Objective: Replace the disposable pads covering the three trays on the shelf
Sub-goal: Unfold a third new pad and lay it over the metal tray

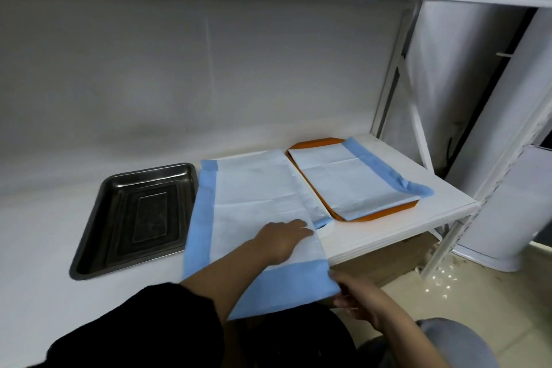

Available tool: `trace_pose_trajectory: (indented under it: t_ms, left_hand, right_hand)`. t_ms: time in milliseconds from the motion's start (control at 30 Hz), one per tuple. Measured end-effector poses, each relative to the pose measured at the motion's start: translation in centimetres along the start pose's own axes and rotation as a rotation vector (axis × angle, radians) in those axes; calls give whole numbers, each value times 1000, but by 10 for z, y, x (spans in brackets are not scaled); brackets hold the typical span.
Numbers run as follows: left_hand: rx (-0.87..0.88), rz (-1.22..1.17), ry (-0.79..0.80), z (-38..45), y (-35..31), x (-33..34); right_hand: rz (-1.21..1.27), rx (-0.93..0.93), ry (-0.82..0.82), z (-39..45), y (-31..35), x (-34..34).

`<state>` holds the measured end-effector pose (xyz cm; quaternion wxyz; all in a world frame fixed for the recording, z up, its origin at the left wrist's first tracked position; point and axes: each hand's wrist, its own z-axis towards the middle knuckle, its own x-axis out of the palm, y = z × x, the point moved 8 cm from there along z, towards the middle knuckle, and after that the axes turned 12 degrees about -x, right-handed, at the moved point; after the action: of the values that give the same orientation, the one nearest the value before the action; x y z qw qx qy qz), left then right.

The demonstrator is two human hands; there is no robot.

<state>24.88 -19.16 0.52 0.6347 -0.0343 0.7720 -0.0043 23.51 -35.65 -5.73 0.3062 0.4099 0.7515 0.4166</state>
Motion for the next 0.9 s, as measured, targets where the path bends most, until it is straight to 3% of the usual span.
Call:
trace_pose_trajectory:
  t_ms: [133,400,600,733,900]
  left_hand:
    - [143,112,9,31,-42,-5]
    - [100,248,212,56,-63,11]
    - [94,251,180,61,-62,13]
    - [94,182,112,57,-62,10]
    - [165,114,-106,28,-72,13]
  right_hand:
    - [-127,-97,51,0,3,-3]
    - [-257,-271,68,-1,18,-12]
    - [-264,-277,85,-1,15,-16]
    - [-241,-136,164,3,9,-18]
    - [152,-34,-3,31,-3,-25]
